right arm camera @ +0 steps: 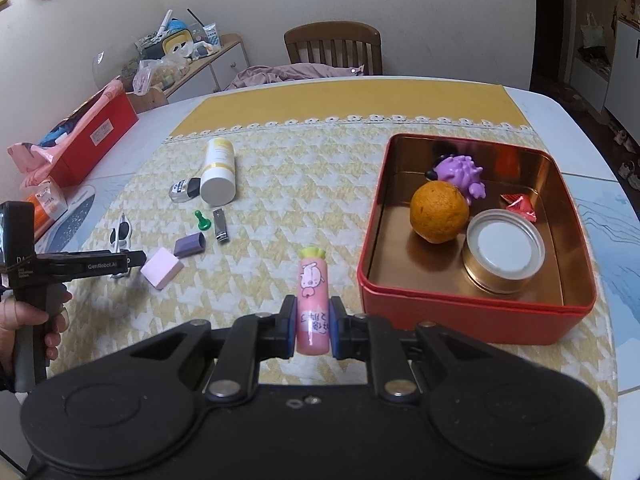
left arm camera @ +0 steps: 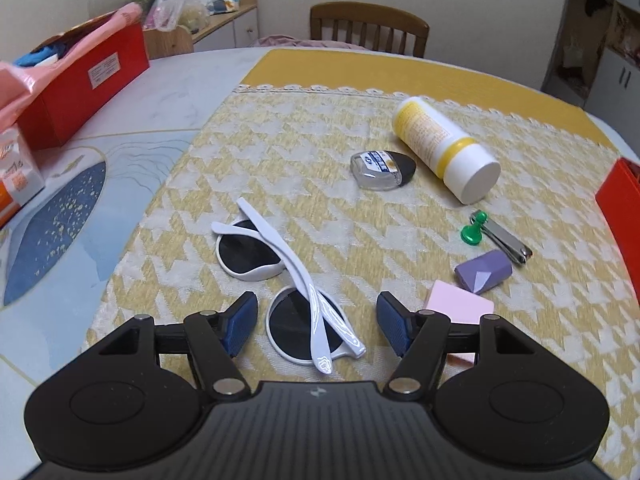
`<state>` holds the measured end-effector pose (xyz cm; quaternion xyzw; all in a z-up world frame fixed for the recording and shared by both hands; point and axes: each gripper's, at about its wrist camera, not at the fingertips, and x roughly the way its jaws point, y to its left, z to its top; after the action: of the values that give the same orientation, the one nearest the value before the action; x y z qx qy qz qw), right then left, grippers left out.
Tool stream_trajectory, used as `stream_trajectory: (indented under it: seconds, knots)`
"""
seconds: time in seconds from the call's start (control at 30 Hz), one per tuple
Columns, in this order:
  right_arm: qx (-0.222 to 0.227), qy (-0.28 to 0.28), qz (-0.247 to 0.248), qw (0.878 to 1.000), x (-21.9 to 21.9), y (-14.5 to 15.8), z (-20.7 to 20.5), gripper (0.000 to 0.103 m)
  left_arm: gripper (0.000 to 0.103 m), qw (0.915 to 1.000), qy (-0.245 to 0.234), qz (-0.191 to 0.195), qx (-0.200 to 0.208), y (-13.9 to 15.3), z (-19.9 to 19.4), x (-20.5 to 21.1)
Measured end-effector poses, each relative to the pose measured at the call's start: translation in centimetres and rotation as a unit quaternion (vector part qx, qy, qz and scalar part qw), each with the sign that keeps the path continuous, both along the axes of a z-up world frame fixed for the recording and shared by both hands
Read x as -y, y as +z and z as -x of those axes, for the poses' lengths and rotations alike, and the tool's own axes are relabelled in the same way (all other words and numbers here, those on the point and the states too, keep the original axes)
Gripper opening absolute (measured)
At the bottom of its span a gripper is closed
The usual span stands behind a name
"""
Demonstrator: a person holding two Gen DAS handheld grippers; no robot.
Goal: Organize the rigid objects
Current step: 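Grasp the pink lighter with the right tool while the left grasps the white sunglasses, then carry the lighter and sunglasses into the red tin box and open both tools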
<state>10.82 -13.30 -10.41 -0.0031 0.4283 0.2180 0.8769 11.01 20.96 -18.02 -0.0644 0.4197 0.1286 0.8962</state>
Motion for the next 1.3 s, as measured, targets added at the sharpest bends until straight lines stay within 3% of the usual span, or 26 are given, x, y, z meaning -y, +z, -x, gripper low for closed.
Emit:
stream_trajectory:
  seconds: [0.17,0.3,0.4,0.5,0.57,0.93,1.3]
  knots:
    - [-0.001,-0.002,0.000,1.000,0.2,-0.1,0.0,0.015,0.041,0.9997,0.025,-0.001,0.010,0.1,0.5,-0.6]
    - [-0.001,-0.002,0.000,1.000,0.2,-0.1,0.0,0.015,0.040,0.9998,0.015,-0.002,0.010,0.3,0.5,-0.7]
    - [0.005,-0.001,0.000,1.000,0.1,0.2,0.0,0.015,0.039,0.9996,0.019,0.018,0.012,0.7,0.6,-1.3]
    - [0.009,-0.003,-0.003,1.000,0.2,0.5,-0.2,0.015,0.015,0.9988,0.019,0.041,0.018,1.5,1.1,-2.0]
    - [0.011,-0.006,-0.004,1.000,0.3,0.6,-0.3,0.015,0.008,0.9987,0.011,0.045,0.019,2.1,1.2,-2.2]
    - [0.014,-0.010,-0.007,1.000,0.3,0.6,-0.6,0.015,0.006,0.9987,0.003,0.045,0.022,2.4,1.6,-2.6]
    - [0.032,-0.035,-0.017,0.999,2.0,1.7,-0.9,0.015,0.006,0.9952,-0.019,0.083,0.049,6.2,2.1,-2.5]
